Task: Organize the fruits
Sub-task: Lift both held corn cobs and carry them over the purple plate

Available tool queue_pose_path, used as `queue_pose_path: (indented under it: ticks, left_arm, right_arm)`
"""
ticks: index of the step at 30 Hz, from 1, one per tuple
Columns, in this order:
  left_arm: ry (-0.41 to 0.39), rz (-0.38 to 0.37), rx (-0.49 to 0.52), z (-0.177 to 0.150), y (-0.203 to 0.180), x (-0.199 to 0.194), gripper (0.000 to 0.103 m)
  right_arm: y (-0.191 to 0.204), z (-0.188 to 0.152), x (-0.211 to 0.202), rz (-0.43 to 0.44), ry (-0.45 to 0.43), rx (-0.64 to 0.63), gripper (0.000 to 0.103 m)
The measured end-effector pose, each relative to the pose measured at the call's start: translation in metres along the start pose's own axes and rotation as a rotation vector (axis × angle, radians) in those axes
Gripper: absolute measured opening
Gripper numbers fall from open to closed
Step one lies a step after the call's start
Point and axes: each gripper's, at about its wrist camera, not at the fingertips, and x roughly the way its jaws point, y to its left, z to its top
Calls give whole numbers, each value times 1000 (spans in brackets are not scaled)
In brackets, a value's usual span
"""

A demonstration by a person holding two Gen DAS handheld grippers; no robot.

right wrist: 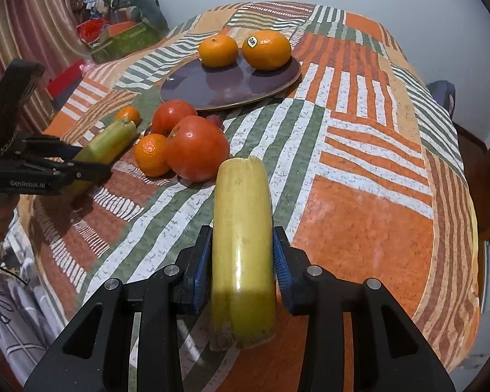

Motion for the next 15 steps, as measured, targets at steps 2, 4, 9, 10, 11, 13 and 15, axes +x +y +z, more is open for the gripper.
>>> queue_pose_path:
  ticks: [2,4,9,10,11,13,15]
  left_arm:
    - [-5,-10,-16,1,2,1,42]
    - [-9,-26,-34,2,5,1,41]
    - [-26,-16,-31,3,3,2,40]
    - [-32,-4,-18,3,1,1,40]
    - [-37,6,-8,2,1,0,40]
    - [-44,13,1,2,-1,-1,40]
    - [-46,5,0,2,-1,-3,39]
  right_arm:
    - [0,2,3,0,0,-3,34]
    - [-2,3,5,9,-3,9,34]
    - [-6,7,10,6,-29,52,33]
    - [-5,7,10,2,-33,57,33]
    - [-5,8,10,-1,-36,59,33]
    - [-5,9,9,-3,-44,67,33]
    - [-5,9,6,-8,-52,69,32]
